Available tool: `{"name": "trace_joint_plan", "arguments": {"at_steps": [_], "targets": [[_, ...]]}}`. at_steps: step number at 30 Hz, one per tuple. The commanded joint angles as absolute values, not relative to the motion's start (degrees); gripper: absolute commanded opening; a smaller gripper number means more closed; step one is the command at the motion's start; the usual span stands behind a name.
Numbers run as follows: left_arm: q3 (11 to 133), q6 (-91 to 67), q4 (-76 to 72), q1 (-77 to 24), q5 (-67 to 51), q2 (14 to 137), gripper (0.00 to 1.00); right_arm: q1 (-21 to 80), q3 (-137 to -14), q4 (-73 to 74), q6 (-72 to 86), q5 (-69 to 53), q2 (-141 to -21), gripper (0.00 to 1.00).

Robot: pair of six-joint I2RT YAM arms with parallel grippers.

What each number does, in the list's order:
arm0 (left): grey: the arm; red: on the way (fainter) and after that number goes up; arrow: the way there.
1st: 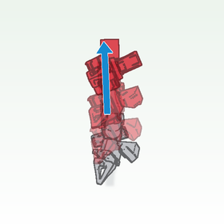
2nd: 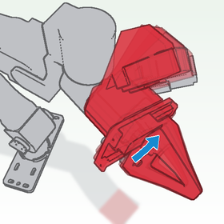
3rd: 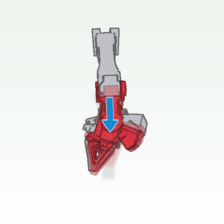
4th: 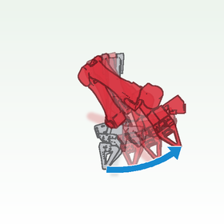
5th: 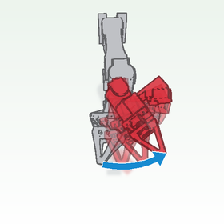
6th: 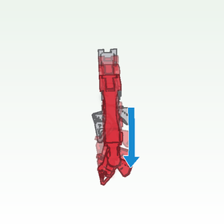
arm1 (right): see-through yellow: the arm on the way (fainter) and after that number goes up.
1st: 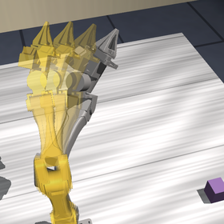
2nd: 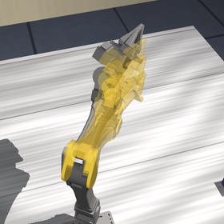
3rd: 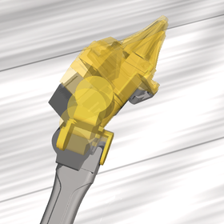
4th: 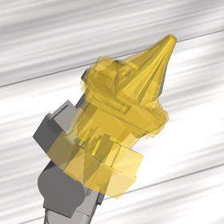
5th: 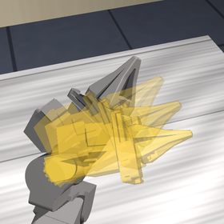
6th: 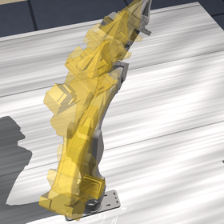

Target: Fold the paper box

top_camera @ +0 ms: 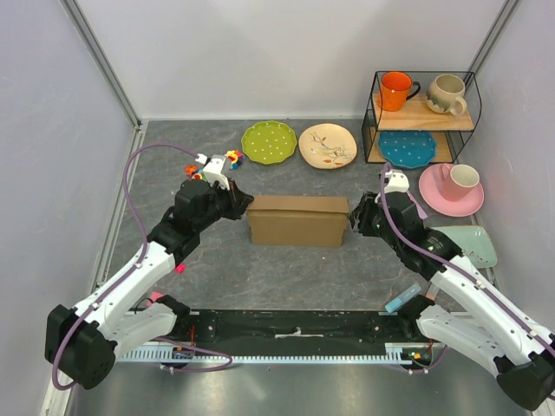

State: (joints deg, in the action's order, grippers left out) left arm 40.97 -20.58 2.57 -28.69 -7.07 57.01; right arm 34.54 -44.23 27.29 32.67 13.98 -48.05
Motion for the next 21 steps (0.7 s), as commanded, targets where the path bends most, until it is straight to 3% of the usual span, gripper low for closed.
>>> {"name": "trace_joint_plan", "arguments": {"at_steps": [1, 8, 9, 13, 16, 21], "targets": [[40.60, -21.36, 8.26, -28.83, -6.77, 58.80, 0.13, 34.63, -51.13, 31.72, 30.24, 14.85, -47.20, 0.47], [42.27, -21.09, 8.35, -28.83, -6.15, 60.03, 0.14, 34.63, -59.67, 32.96, 28.83, 15.29, -47.02, 0.47], [42.36, -21.09, 8.44, -28.83, -5.89, 60.12, 0.14, 34.54, -60.37, 31.83, 28.83, 14.94, -47.20, 0.44], [42.19, -21.27, 8.35, -28.83, -5.63, 60.29, 0.14, 34.63, -59.52, 26.03, 31.02, 12.58, -48.25, 0.15], [41.84, -21.79, 8.00, -28.83, -5.80, 60.38, 0.14, 34.63, -54.77, 21.71, 32.87, 10.20, -50.00, 0.03], [41.22, -22.15, 7.21, -28.83, -6.59, 60.82, 0.14, 34.63, -45.99, 21.18, 34.97, 8.97, -53.87, 0.00]]}}
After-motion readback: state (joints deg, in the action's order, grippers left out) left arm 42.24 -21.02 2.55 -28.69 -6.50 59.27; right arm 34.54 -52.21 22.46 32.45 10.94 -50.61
